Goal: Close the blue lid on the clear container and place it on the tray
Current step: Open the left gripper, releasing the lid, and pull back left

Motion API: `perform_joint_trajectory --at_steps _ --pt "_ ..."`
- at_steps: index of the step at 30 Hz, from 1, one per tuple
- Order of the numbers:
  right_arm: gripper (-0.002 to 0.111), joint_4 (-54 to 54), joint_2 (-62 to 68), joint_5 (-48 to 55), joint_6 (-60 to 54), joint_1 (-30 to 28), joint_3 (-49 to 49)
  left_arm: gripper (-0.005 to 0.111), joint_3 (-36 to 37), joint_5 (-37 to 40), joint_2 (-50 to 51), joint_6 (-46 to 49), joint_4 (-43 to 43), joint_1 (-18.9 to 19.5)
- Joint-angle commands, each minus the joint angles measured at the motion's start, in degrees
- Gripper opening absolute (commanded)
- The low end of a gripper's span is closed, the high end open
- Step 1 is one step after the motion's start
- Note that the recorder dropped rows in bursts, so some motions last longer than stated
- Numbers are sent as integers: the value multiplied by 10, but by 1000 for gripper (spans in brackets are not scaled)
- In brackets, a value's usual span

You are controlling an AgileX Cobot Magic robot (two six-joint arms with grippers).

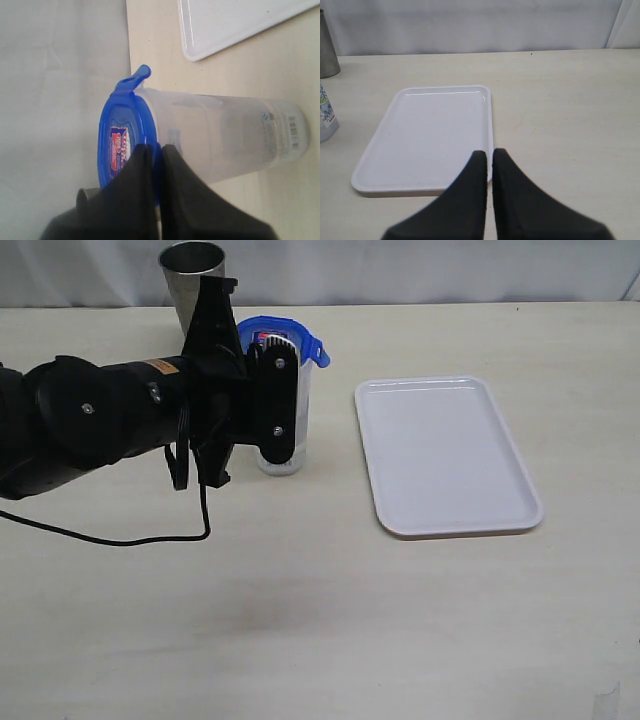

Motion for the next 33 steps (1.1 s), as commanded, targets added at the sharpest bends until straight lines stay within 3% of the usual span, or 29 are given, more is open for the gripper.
perform_joint_trajectory --at_steps 1,25,33 --pt "4 1 -1 -3 0 1 0 0 2 -6 -3 18 2 2" --pt "4 1 -1 -3 0 1 0 0 2 9 -3 17 -6 2" --pt "4 1 -1 -3 0 1 0 37 2 7 -3 17 -6 2"
